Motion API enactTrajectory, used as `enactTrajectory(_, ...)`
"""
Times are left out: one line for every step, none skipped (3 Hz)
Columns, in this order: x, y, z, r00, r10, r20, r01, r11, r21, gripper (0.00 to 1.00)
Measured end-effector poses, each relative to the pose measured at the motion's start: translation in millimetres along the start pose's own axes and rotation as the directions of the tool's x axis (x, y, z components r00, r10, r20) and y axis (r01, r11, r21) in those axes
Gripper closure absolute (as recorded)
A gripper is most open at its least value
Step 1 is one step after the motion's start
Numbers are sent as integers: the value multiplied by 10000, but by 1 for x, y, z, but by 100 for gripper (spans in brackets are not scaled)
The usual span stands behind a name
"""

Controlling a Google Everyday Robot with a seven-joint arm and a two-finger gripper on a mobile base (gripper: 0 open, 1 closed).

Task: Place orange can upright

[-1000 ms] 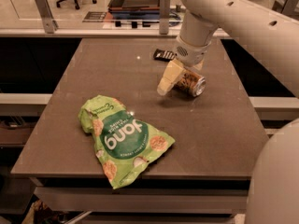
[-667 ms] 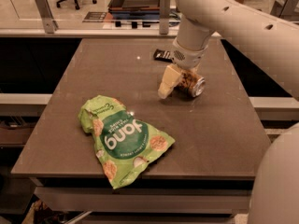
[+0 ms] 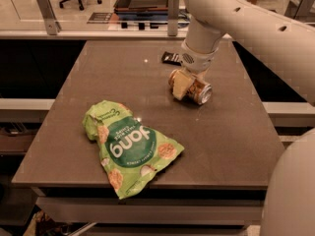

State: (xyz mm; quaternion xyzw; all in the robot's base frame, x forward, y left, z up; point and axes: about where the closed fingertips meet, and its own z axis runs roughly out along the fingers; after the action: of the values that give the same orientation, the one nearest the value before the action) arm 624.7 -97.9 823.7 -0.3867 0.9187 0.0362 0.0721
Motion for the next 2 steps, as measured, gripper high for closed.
enactTrajectory(-1,0,2,10000,-10,2,10,10000,-7,87)
enactTrajectory(-1,0,1,10000,-11,2,11,10000,-8,100)
